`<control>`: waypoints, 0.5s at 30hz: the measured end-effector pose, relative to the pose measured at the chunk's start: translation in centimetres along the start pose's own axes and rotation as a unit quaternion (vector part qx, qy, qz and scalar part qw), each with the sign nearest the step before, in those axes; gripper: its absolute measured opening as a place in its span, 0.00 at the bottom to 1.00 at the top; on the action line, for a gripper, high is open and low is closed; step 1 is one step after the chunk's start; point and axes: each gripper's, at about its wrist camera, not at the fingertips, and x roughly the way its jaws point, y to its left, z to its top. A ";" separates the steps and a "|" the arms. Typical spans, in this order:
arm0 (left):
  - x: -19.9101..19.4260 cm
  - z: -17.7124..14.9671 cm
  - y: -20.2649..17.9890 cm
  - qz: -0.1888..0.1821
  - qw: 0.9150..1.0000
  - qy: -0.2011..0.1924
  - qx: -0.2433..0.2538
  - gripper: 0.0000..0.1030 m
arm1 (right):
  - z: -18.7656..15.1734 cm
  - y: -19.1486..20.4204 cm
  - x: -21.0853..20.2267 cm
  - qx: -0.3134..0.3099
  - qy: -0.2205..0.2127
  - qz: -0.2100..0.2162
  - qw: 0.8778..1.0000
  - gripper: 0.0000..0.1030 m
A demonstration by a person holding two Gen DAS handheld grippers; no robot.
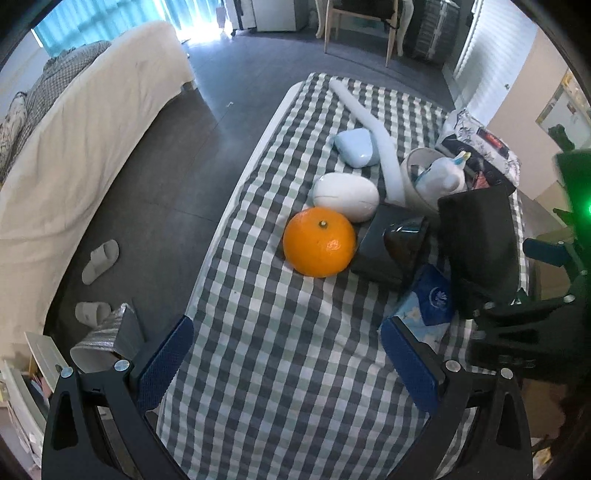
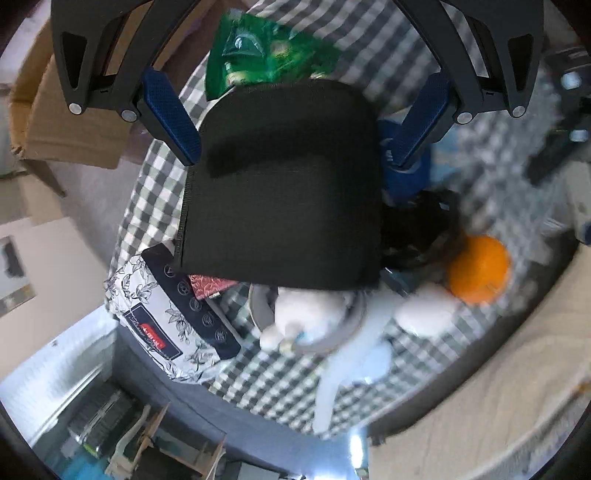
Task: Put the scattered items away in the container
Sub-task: 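Grasp the black zippered pouch with the right gripper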
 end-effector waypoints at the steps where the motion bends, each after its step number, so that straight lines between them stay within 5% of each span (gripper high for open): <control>1: 0.2 0.0 0.0 0.000 1.000 0.003 -0.001 1.00 | -0.1 0.3 0.6 -0.005 0.003 -0.014 1.000 1.00; 7: 1.0 -0.2 -0.3 0.002 1.000 0.013 0.004 1.00 | 0.5 -0.6 1.5 0.031 -0.013 -0.045 0.998 1.00; 10: 1.1 -0.1 -0.4 0.001 1.000 0.015 0.005 1.00 | 0.8 -1.7 1.3 0.052 -0.012 -0.026 0.998 0.96; 15: 1.1 0.2 -0.7 0.000 1.000 0.012 0.009 1.00 | 1.0 -2.9 -1.0 0.070 -0.033 -0.012 0.997 0.65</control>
